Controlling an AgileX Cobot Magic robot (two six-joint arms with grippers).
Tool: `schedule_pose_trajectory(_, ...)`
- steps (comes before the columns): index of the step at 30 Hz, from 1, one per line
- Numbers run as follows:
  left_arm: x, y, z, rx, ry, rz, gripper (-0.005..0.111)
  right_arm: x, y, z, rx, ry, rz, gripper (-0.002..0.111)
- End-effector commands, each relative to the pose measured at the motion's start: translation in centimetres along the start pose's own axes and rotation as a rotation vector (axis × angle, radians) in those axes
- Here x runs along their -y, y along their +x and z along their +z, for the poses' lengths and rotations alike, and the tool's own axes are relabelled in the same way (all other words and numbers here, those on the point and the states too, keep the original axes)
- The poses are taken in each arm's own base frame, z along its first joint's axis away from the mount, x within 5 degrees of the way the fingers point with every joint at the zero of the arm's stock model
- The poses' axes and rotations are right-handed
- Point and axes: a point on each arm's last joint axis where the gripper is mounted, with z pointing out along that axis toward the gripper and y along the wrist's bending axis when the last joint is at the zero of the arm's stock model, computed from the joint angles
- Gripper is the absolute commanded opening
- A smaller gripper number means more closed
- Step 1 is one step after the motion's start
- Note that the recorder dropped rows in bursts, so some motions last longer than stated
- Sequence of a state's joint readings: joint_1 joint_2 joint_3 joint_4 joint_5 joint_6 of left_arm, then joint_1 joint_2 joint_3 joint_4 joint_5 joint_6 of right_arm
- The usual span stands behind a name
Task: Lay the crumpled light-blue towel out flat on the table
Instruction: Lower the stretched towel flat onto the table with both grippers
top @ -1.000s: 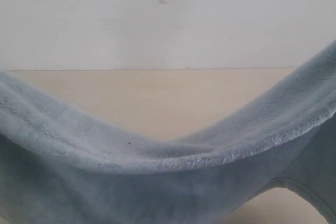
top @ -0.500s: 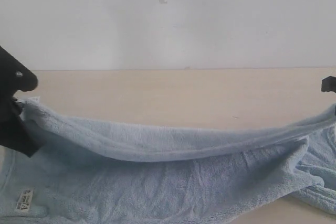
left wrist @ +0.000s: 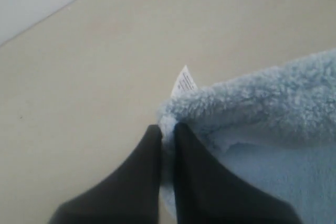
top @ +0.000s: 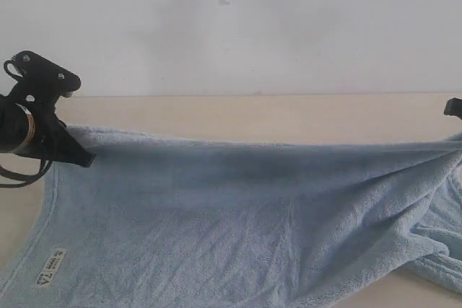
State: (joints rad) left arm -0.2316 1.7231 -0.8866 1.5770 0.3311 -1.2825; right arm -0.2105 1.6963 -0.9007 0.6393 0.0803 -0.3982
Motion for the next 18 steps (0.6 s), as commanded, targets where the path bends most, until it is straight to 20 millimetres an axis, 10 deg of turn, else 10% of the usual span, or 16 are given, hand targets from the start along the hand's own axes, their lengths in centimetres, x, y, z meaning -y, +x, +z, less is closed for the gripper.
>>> schedule_pose_trajectory(1, -0.8, -0.9, 1.5, 0.017, 0.025, -0.058, 0.004, -0.3, -1.2, 2.3, -0.012, -0.009, 0.007, 0.0)
schedule_pose_trajectory(8, -0.8, -1.7, 3.1, 0.035, 0.031, -0.01, 0.008, -1.1, -2.6, 5.0, -0.073, -0.062, -0.04, 0.015)
schedule_pose_trajectory(11, -0.5, -2.0, 3.7, 0.041, 0.056, -0.002, 0.023, -1.5, -3.2, 5.5, -0.09, -0.086, -0.069, 0.03)
schedule_pose_trajectory(15, -0.9, -2.3, 4.2, 0.035, 0.008, -0.005, 0.072, -2.6, -4.2, 4.5, -0.114, -0.166, 0.037, 0.039)
schedule_pose_trajectory(18, -1.9, -3.4, 2.8, 0.043, -0.033, -0.161, 0.073, -4.1, -5.6, 1.5, -0.163, -0.283, -0.023, 0.039)
